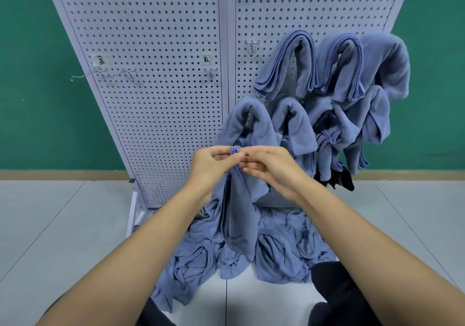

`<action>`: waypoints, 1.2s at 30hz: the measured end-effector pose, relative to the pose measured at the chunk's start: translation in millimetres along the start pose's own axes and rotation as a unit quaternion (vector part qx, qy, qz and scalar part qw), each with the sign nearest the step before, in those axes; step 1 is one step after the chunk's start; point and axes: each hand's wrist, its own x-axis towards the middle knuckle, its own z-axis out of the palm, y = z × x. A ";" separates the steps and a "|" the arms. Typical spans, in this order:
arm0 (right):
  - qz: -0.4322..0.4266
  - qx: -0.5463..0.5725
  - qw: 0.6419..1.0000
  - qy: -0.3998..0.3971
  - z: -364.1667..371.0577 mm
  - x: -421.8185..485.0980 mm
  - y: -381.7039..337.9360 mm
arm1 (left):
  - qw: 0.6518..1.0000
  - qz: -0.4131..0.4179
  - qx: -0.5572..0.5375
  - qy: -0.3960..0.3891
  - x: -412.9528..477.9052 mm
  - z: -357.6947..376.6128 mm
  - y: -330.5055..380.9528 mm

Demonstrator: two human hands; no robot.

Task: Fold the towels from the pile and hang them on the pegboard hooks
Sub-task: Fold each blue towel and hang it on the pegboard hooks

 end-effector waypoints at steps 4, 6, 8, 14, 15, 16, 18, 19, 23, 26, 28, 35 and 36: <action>-0.082 -0.108 0.990 0.027 -20.0 0.2 -7.9 | 0.999 -0.014 -0.049 -0.011 -0.2 -8.4 5.6; -0.124 -0.249 0.960 0.040 -31.0 0.0 -9.1 | 0.997 -0.011 -0.071 -0.039 -1.7 -13.6 10.4; -0.129 -0.322 0.938 0.002 -37.6 0.9 -7.5 | 0.993 -0.006 -0.102 -0.056 -1.6 -19.2 12.2; -0.111 -0.357 0.927 -0.045 -38.9 11.3 3.7 | 0.988 0.001 -0.130 -0.085 5.0 -33.4 11.9; -0.131 -0.345 0.929 -0.033 -37.8 11.2 2.9 | 0.990 -0.006 -0.126 -0.071 7.4 -37.1 11.3; -0.146 -0.333 0.931 -0.022 -37.1 11.3 1.9 | 0.991 -0.014 -0.117 -0.058 9.2 -40.7 10.3; -0.169 -0.315 0.934 -0.007 -34.7 10.5 -1.7 | 0.993 -0.022 -0.098 -0.057 10.7 -45.0 7.7; -0.178 -0.312 0.933 -0.005 -33.3 10.1 -3.3 | 0.995 -0.019 -0.076 -0.065 11.0 -45.9 5.9; -0.186 -0.320 0.929 -0.001 -33.6 10.3 -4.0 | 0.995 0.026 0.059 -0.070 10.3 -42.5 -1.5; -0.165 -0.357 0.919 0.002 -43.7 11.4 -7.8 | 0.992 0.069 0.087 -0.060 9.6 -39.4 -2.2; -0.152 -0.376 0.914 -0.010 -48.3 10.5 -10.2 | 0.986 0.108 0.096 -0.081 9.4 -33.4 -0.5; -0.146 -0.469 0.868 -0.072 -31.4 18.6 -0.3 | 0.978 0.136 0.088 -0.131 13.2 -18.5 0.9; -0.148 -0.464 0.870 -0.070 -29.5 19.8 -1.6 | 0.983 0.124 0.084 -0.106 16.2 -21.1 -0.3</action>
